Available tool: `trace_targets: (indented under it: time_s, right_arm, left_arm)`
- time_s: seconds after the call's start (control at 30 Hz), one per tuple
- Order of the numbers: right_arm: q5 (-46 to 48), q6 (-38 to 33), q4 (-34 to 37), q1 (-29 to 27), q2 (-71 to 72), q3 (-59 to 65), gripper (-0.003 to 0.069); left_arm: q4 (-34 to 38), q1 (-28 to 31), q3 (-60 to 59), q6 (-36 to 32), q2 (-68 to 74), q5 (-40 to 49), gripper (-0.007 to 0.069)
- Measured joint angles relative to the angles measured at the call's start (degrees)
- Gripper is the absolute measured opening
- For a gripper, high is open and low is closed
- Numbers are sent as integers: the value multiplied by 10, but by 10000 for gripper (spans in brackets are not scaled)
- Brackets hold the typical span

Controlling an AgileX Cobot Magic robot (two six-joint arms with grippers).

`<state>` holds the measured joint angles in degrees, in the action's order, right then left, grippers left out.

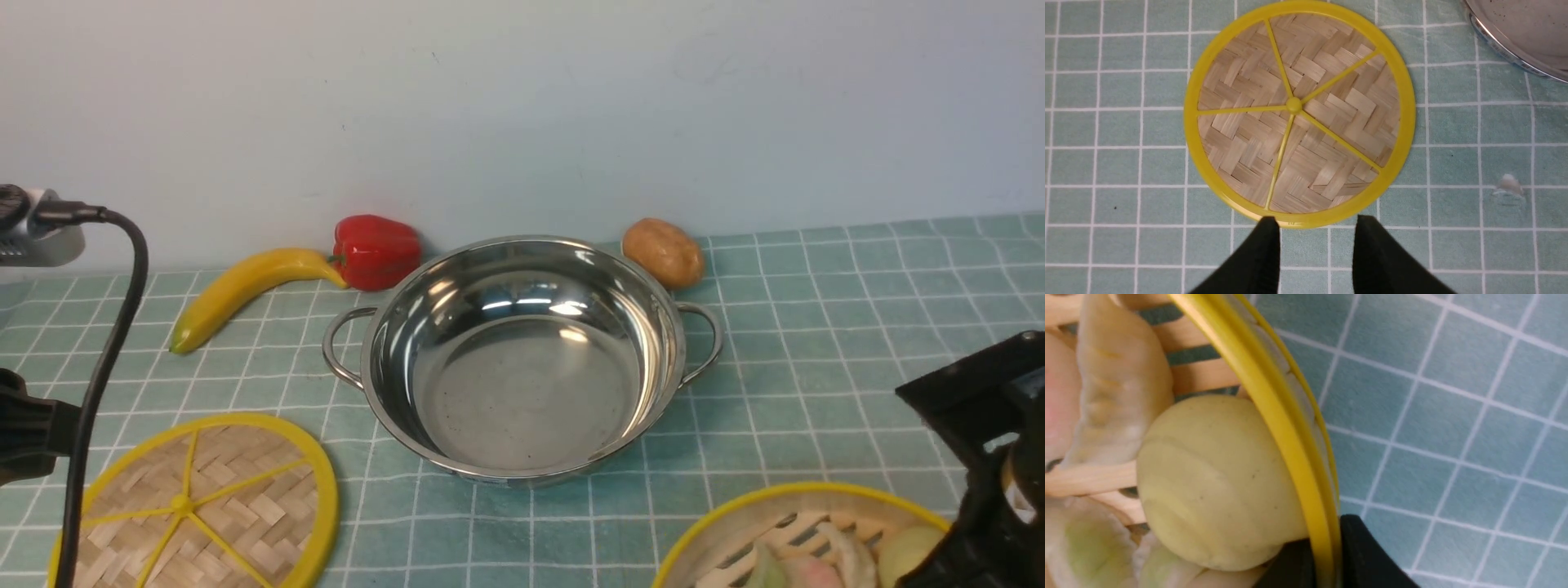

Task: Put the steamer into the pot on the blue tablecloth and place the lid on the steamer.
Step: 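Reach for and grasp the rim of the bamboo steamer holding the buns with the right gripper, then place the bamboo steamer basket of food into the steel pot with the right gripper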

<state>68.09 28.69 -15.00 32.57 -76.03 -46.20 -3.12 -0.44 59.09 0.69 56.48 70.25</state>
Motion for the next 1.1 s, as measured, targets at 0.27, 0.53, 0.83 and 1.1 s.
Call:
trace_targets:
  time_s: [0.27,0.53,0.83,1.1]
  right_arm:
    - [31,-59,29,0,29,-122,73]
    - [40,-125,69,-24,-13,-274,73]
    - [42,-181,108,-40,-227,-501,73]
    - [38,-204,166,-40,-407,-724,73]
  left_arm:
    - [0,0,0,0,0,0,243]
    - [0,0,0,-1,0,0,243]
    - [0,0,0,-7,0,0,243]
    - [0,0,0,-7,0,0,243]
